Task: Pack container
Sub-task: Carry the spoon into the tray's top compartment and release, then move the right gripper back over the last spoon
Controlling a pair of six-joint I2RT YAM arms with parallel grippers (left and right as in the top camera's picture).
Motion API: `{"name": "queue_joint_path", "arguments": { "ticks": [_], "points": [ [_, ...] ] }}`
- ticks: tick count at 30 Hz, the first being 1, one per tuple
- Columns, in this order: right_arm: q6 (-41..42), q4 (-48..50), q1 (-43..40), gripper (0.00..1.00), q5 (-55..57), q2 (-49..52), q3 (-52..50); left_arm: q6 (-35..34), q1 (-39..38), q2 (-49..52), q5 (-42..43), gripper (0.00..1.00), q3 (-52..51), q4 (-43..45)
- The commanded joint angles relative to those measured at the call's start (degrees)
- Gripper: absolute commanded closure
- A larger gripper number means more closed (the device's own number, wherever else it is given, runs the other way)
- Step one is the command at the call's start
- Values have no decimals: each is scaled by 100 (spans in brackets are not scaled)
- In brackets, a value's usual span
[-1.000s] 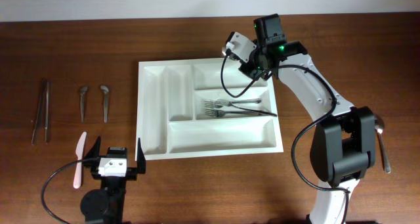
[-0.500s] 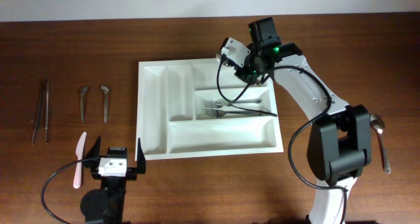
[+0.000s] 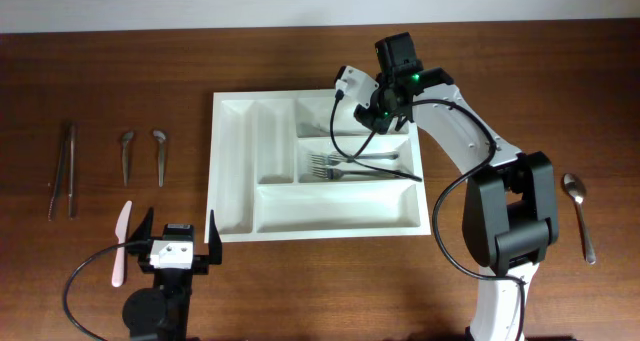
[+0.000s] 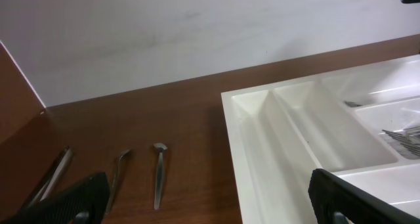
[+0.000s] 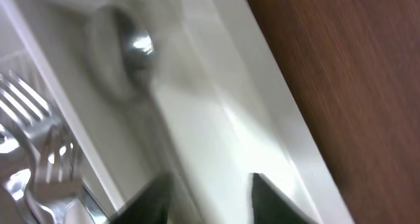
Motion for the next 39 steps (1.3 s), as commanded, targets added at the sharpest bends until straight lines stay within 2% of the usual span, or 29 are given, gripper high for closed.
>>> {"name": "queue_joint_path", "arguments": {
  "ticks": [1, 4, 6, 9, 16, 22, 29, 33, 37, 39],
  "points": [
    [28, -11, 42, 41, -33, 39, 195, 90, 24, -44, -44, 1, -33, 0],
    [590, -48, 42, 12, 752, 31, 505, 90, 24, -44, -44, 1, -33, 0],
    [914, -262, 24, 1, 1471, 4, 839, 90, 24, -44, -44, 1, -33, 0],
    [1213, -898, -66, 1, 2282, -52, 1460, 90, 24, -44, -44, 1, -33, 0],
    [1342, -3117, -645, 1, 3167, -238, 2964, 90, 24, -44, -44, 1, -33, 0],
    [1362, -5069, -1078, 1, 3174, -278, 3915, 87, 24, -44, -44, 1, -33, 0],
    [1718, -5991, -1209, 1, 3180, -693, 3950, 90, 24, -44, -44, 1, -33, 0],
    [1987, -5991, -1447, 1, 3254, -1178, 3932, 90, 24, -44, -44, 1, -33, 0],
    [2417, -5989, -2302, 1, 3464, -1779, 3926, 90, 24, -44, -44, 1, -33, 0],
    [2527, -5989, -2924, 1, 3126, -2035, 3877, 90, 24, -44, -44, 1, -33, 0]
  ]
}}
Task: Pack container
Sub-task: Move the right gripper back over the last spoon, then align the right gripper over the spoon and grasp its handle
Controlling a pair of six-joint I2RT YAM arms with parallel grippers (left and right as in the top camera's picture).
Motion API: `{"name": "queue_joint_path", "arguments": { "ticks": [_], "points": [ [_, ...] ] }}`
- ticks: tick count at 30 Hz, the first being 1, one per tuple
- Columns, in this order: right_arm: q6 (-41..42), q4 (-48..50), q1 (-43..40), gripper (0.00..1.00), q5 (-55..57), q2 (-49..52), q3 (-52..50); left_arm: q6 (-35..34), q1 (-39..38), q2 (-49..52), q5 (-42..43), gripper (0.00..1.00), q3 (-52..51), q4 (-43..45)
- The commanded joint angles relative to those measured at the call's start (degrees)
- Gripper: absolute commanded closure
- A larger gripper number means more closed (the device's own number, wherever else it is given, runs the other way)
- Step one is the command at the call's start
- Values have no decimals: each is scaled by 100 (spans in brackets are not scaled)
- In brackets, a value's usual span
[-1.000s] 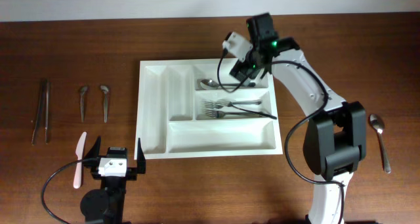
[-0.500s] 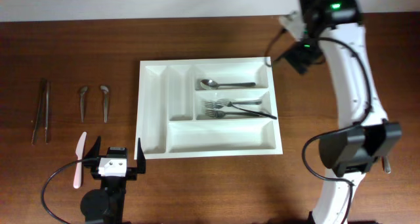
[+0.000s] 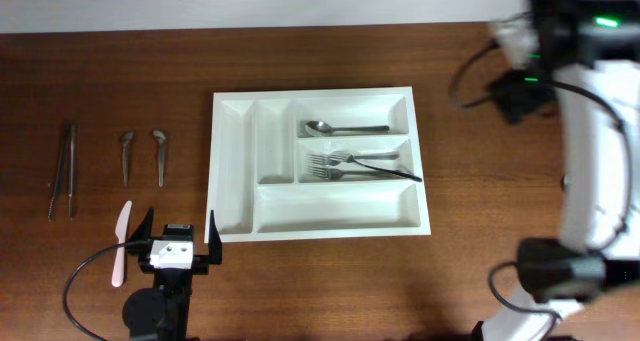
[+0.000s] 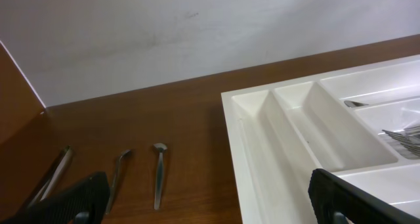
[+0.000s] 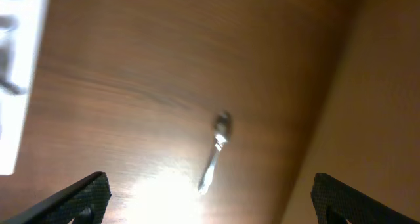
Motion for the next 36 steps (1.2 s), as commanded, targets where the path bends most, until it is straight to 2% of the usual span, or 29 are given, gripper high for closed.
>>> {"name": "queue_joint_path", "arguments": {
  "ticks": [1, 4, 7, 12, 19, 21, 25, 31, 36],
  "points": [
    [404, -35, -1139, 1, -492, -658, -9, 87, 24, -44, -44, 1, -33, 0],
    [398, -35, -2218, 1, -1517, -914, -358, 90, 24, -44, -44, 1, -33, 0],
    [153, -35, -3119, 1, -1827, -1008, -988, 90, 24, -44, -44, 1, -33, 0],
    [-715, 212, -3910, 1, -2404, -988, -2396, 87, 24, -44, -44, 1, -33, 0],
    [-815, 1508, -4039, 1, -2072, -850, -3383, 90, 24, -44, -44, 1, -33, 0],
    [-1139, 1878, -4039, 1, -2039, -780, -3617, 90, 24, -44, -44, 1, -33, 0],
    [-1716, 2063, -4026, 1, -1731, -505, -3960, 90, 24, -44, -44, 1, -33, 0],
    [-1711, 2490, -4015, 1, -1849, -22, -4343, 90, 24, -44, -44, 1, -33, 0],
    [-1989, 2651, -4017, 1, -2400, 321, -4363, 90, 24, -44, -44, 1, -33, 0]
  ]
}}
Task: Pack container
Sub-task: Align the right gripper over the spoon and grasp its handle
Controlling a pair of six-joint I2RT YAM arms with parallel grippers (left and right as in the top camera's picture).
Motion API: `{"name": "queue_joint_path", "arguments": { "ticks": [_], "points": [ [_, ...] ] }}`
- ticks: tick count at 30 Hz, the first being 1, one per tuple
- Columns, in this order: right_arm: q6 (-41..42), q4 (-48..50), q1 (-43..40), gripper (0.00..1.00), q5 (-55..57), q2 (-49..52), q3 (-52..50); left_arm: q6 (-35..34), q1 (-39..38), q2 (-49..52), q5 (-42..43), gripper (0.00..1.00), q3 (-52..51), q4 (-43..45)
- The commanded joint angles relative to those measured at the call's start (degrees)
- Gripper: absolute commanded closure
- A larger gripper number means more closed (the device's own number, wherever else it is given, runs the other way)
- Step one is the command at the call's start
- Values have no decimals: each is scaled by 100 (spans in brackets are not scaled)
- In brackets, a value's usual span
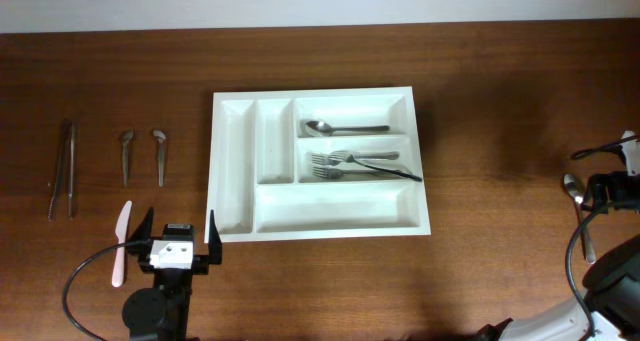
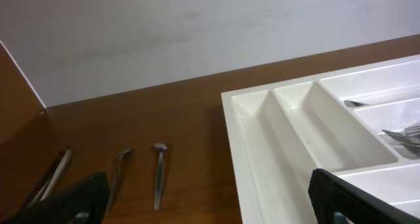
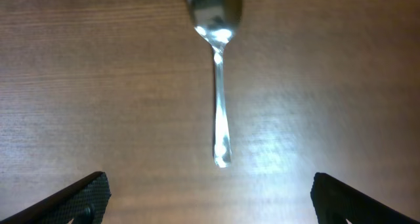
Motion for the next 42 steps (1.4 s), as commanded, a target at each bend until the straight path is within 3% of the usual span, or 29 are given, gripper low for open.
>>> {"name": "queue_joint_path", "arguments": {
  "ticks": [1, 15, 42],
  "points": [
    [-223, 166, 0, 1, -374, 210, -24, 87, 24, -44, -44, 1, -33, 0],
    [-50, 588, 186, 1, -304, 1150, -26, 90, 24, -44, -44, 1, -33, 0],
    [-28, 855, 227, 1, 450, 1403, -72, 90, 24, -44, -44, 1, -33, 0]
  ]
}}
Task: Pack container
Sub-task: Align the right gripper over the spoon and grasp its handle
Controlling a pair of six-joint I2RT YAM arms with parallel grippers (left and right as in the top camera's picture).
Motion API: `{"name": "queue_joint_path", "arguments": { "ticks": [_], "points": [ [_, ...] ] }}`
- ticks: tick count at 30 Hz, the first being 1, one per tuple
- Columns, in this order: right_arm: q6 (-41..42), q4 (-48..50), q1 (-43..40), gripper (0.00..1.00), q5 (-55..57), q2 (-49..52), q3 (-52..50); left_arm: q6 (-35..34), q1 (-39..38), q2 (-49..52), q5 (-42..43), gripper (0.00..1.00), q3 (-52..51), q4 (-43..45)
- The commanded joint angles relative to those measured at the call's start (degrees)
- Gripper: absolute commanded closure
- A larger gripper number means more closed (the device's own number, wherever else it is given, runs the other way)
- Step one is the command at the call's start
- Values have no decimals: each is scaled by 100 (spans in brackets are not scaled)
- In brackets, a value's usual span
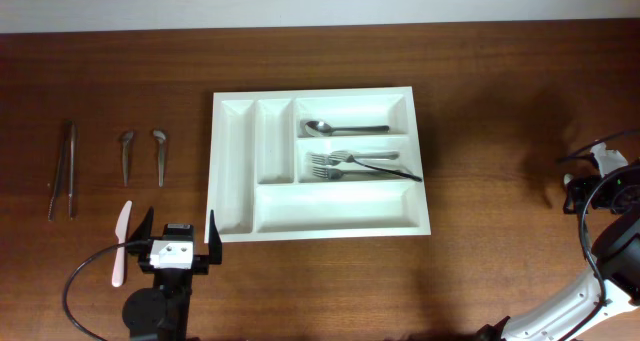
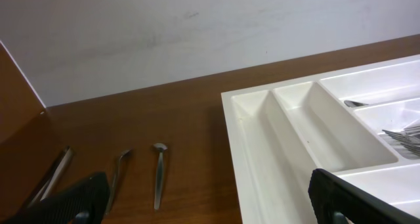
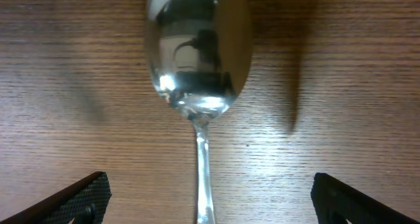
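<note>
The white cutlery tray (image 1: 235, 171) lies mid-table, holding one spoon (image 1: 345, 128) in its back right compartment and forks (image 1: 350, 165) in the one below. A loose spoon (image 3: 199, 60) lies on the wood at the far right. It fills the right wrist view, and its handle runs down between the fingers. My right gripper (image 3: 211, 207) stands open low over it. From overhead the right gripper (image 1: 580, 193) hides that spoon. My left gripper (image 1: 178, 233) rests open at the tray's front left corner, holding nothing (image 2: 210, 207).
Left of the tray lie two small spoons (image 1: 143, 155), a pair of long metal pieces (image 1: 62, 171) and a pink knife (image 1: 120, 243). The tray's long left compartments (image 2: 308, 135) hold nothing. The right arm's cable loops near the table's right edge.
My right gripper has come down closer to the loose spoon, whose bowl now looks much larger in the wrist view. From overhead the wrist now covers the spoon. The left arm is unchanged.
My right gripper was first inside the tray's back right compartment over a spoon. Then it was away at the back right, with that spoon left in the compartment. Then it hung open above the loose spoon at the right edge, and now sits low over it.
</note>
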Motion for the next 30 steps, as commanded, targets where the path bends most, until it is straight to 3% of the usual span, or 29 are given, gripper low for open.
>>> {"name": "queue_joint_path", "arguments": {
  "ticks": [1, 30],
  "points": [
    [42, 66, 33, 1, 155, 83, -103, 90, 24, -44, -44, 1, -33, 0],
    [153, 343, 33, 1, 153, 170, -282, 87, 24, -44, -44, 1, -33, 0]
  ]
}}
